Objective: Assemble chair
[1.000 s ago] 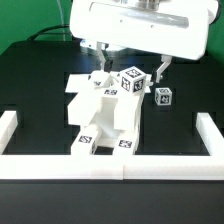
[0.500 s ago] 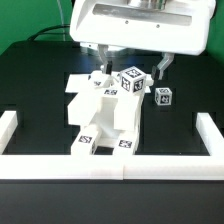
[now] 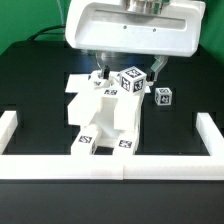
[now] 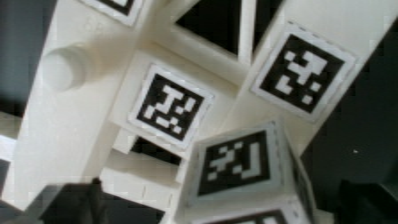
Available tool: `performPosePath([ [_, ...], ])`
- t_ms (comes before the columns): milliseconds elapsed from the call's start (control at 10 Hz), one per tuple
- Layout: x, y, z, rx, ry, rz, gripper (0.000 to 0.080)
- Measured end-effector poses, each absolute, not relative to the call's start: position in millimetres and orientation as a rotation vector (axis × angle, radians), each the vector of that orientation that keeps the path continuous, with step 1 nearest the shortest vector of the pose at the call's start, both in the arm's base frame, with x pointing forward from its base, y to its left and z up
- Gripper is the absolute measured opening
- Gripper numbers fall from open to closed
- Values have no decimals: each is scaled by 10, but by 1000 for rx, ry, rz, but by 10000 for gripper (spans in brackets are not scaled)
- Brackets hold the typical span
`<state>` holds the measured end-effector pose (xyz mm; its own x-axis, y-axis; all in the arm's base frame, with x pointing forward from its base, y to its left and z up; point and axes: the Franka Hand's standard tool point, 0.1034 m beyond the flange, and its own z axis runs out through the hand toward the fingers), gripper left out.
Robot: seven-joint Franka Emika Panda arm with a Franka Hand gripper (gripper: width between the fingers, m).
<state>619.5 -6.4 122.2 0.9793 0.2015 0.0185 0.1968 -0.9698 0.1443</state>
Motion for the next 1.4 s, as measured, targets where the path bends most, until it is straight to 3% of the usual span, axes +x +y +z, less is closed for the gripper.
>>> performPosePath([
  [200,6194,-63,1222,2984,299,49,648],
  [400,6193,-70,1221,2985,298,48,379],
  [500,6203,-65,1240,2985,298,54,299],
  [1400,6202,-69,1241,2973,-501,107,296],
])
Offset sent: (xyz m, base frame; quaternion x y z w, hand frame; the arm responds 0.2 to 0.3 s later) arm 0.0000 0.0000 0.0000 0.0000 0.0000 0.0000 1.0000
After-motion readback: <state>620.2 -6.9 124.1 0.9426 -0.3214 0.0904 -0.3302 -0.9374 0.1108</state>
